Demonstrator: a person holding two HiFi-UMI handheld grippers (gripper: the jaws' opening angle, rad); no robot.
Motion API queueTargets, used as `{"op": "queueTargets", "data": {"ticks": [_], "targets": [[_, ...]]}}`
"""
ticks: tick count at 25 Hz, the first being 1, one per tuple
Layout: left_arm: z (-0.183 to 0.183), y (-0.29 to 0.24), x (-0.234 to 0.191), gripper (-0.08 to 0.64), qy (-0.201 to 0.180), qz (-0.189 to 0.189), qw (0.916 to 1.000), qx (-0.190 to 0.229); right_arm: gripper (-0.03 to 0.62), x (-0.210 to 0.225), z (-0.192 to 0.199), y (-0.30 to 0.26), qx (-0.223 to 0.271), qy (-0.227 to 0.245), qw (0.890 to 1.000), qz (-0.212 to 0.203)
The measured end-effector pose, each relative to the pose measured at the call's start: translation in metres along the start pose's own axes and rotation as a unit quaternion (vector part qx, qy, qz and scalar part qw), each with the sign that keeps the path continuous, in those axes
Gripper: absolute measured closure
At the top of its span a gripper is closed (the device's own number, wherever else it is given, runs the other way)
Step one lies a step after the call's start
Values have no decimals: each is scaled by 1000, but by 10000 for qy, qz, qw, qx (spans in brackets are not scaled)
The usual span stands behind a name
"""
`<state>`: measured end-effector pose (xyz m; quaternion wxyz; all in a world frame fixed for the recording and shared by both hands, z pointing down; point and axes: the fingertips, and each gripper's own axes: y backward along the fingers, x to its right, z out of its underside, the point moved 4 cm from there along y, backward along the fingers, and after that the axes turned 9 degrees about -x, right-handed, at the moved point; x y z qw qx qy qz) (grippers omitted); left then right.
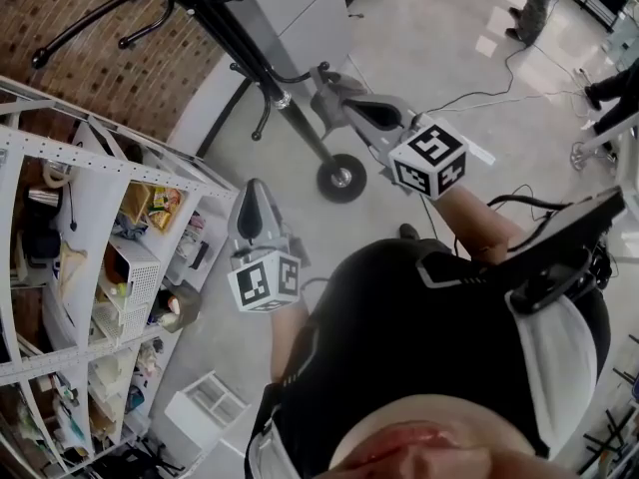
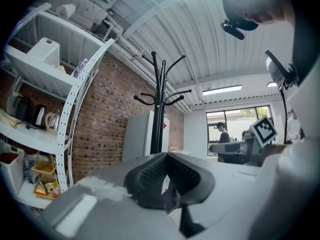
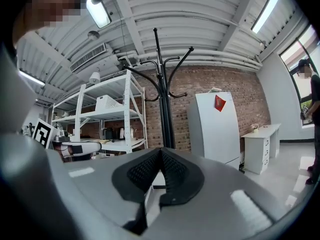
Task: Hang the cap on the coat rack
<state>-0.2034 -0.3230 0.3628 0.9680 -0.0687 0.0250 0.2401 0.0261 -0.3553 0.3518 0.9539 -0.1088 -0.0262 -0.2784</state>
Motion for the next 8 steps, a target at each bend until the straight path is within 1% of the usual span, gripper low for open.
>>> {"op": "queueTargets", "data": {"ticks": [8], "targets": [[2, -4, -1, 531, 54, -33, 10000, -38, 583, 6, -3, -4, -15, 0, 10000, 19]]}}
